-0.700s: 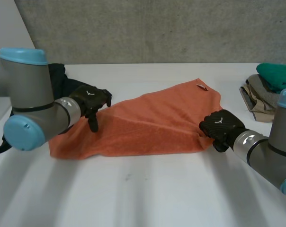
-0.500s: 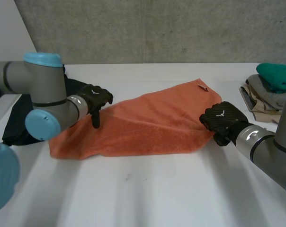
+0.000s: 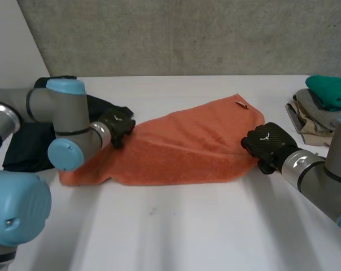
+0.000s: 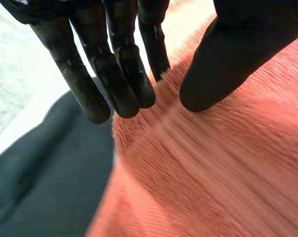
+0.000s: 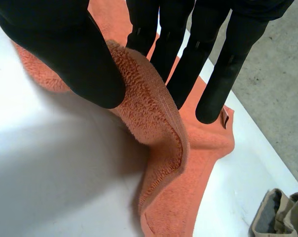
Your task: Fold the laundry.
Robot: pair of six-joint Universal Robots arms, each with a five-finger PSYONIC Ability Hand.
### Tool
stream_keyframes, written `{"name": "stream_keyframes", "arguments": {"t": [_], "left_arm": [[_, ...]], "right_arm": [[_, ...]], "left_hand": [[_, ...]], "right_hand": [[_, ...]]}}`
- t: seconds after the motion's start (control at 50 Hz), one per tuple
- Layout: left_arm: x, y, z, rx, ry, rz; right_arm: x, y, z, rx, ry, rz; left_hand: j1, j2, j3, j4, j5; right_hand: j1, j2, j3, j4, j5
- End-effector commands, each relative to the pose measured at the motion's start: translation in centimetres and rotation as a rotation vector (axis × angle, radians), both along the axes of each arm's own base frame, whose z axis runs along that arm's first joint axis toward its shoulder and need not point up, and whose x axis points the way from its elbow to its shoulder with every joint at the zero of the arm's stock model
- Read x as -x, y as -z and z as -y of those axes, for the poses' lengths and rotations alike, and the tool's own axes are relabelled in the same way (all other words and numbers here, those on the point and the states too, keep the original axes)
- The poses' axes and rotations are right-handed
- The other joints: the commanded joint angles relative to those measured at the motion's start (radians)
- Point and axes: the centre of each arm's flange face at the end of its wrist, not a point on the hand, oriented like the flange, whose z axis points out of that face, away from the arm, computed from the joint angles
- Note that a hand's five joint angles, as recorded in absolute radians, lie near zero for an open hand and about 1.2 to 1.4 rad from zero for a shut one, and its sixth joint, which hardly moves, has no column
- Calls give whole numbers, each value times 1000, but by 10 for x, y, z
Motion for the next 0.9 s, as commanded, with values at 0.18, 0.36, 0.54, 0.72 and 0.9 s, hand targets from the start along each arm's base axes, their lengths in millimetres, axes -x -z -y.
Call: {"name": "stream_keyframes", "arguments": {"t": [0.18,0.36,0.54,0.72,0.9], "left_arm": [[-18,-115,-31,248,-52,-176],[-22,-61,-34,141,-2,-171],[-17,-18,-25,14,-5,-130],[-14,10,-10,-15,-4,-119],[-12,21,-7,-15,2,-103]], "right_arm": [[7,-29,5,86,38,13],[4,-18,-2,43,22,-3],[0,-13,-4,38,6,-15],[0,-7,-5,25,4,-21],[0,-3,-3,21,4,-31]], "left_hand": [[645,208,215,203,242],[-335,-772,-765,-777,-738],[-295,-731,-725,-737,-698],[-66,-502,-496,-507,-469],[280,-156,-150,-162,-123]], "right_hand": [[276,223,209,199,229],[276,223,209,199,229],[276,223,209,199,229],[276,223,209,199,229],[276,223,209,199,229]]}}
